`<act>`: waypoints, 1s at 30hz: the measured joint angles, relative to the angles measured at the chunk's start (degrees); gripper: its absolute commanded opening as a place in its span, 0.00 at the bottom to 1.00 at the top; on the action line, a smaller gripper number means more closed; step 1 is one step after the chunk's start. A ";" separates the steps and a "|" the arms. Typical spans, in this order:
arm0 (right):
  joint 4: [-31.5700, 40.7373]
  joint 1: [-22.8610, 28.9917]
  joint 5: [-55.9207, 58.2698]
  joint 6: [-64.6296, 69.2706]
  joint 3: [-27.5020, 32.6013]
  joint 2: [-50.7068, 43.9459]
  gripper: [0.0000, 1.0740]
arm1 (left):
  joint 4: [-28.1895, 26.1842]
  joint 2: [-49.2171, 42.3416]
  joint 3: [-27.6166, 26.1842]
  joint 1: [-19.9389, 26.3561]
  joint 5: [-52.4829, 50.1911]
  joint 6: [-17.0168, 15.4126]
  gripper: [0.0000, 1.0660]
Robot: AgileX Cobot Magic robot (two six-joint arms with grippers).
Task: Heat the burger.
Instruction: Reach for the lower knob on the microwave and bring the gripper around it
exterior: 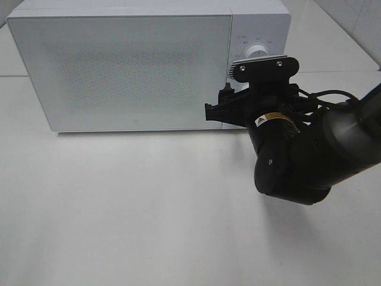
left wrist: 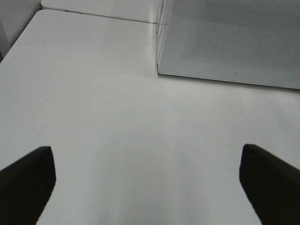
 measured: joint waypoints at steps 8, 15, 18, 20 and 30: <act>-1.95 -1.78 0.00 2.69 -2.41 3.44 0.71 | 0.00 0.00 0.00 0.00 0.00 0.00 0.94; -1.66 -2.98 0.06 4.01 -3.04 4.30 0.71 | 0.00 0.00 0.00 0.00 0.00 0.00 0.94; -1.60 -3.09 -0.06 4.13 -4.07 5.27 0.71 | 0.00 0.00 0.00 0.00 0.00 0.00 0.94; -1.72 -3.09 -0.06 4.18 -4.58 6.13 0.71 | 0.00 0.00 0.00 0.00 0.00 0.00 0.94; -2.01 -2.92 0.69 4.24 -5.50 8.02 0.70 | 0.00 0.00 0.00 0.00 0.00 0.00 0.94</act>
